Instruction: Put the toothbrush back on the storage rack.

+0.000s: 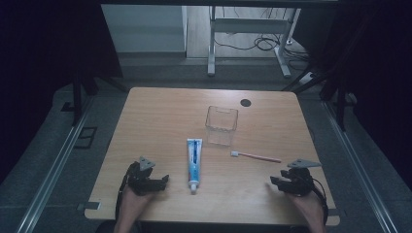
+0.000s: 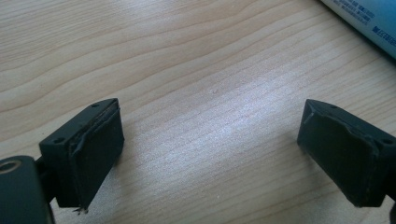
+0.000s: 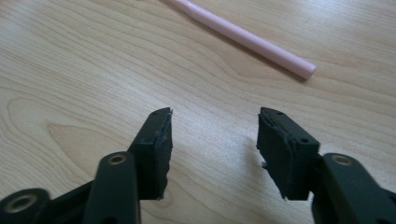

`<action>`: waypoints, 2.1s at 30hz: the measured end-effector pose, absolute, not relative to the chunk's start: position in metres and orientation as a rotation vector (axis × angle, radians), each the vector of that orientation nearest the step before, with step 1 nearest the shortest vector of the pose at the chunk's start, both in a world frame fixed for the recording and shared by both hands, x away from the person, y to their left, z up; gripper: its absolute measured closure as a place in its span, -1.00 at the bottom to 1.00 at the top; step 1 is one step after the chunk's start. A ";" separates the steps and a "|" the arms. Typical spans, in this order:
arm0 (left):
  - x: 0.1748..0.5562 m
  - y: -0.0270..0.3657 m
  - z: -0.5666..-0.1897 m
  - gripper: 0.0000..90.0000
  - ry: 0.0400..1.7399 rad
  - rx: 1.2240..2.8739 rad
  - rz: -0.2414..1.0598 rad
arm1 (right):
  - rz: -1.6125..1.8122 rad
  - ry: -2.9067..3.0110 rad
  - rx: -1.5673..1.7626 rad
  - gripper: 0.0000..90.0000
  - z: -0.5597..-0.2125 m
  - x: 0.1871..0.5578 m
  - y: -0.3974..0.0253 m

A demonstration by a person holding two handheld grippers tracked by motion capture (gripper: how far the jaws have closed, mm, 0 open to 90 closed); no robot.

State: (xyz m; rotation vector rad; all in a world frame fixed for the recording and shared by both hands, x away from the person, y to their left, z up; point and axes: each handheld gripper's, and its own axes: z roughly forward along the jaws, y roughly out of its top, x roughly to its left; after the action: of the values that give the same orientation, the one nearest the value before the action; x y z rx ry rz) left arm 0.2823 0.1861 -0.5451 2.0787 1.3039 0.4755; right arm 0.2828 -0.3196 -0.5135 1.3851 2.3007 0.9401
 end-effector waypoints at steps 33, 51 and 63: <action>0.282 0.186 -0.545 -0.84 1.304 2.079 0.476 | 0.886 2.365 1.371 0.99 -0.500 0.345 -0.319; 0.282 0.186 -0.545 -0.84 1.303 2.080 0.477 | 0.863 2.330 1.424 0.99 -0.506 0.371 -0.324; 0.282 0.186 -0.545 -0.84 1.303 2.080 0.476 | 0.860 2.349 1.432 0.99 -0.516 0.370 -0.329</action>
State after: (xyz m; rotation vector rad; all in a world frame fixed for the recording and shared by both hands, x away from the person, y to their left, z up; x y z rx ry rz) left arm 0.2823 0.1862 -0.5451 2.0802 1.3031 0.4761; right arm 0.3698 -0.3292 -0.5163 1.4323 2.3495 0.8602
